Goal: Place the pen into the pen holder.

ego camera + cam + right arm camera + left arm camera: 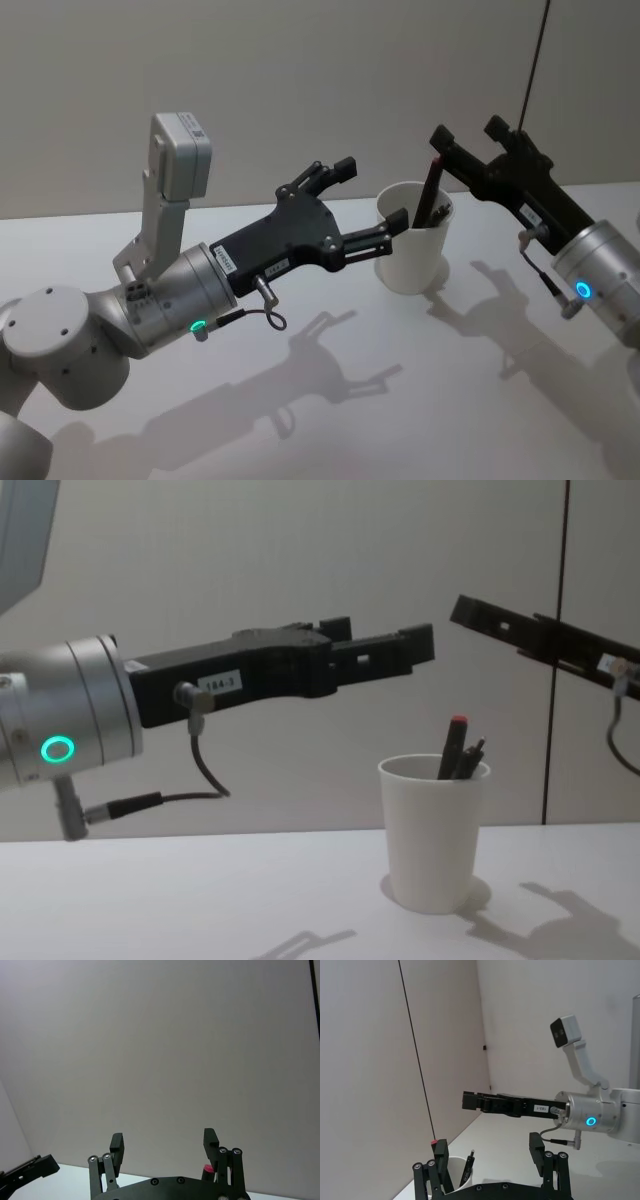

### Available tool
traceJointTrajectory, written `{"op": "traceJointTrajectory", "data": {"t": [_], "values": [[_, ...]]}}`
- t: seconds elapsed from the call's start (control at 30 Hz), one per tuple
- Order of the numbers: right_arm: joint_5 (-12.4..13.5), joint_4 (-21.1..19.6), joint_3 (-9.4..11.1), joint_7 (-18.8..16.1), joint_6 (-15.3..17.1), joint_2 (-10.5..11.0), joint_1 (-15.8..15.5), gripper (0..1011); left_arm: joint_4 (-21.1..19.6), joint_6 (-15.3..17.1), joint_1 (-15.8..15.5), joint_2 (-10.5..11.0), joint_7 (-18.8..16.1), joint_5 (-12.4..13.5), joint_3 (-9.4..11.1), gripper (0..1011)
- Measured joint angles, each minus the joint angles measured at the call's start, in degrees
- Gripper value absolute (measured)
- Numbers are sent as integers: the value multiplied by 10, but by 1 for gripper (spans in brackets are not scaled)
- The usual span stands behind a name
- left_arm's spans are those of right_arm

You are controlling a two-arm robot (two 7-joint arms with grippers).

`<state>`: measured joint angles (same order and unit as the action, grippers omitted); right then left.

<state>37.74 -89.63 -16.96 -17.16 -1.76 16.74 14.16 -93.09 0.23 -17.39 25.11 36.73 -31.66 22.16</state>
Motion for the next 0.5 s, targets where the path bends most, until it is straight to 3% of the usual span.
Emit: {"op": "traceJointTrajectory", "data": {"t": [0.27, 0.5], "values": [[-40, -22, 8, 24, 7, 5, -28, 1002, 0, 0, 5, -4, -44, 24, 5, 1001], [-98, -53, 19, 61, 17, 12, -68, 1002, 0, 1, 10, -9, -97, 54, 11, 1001]]}}
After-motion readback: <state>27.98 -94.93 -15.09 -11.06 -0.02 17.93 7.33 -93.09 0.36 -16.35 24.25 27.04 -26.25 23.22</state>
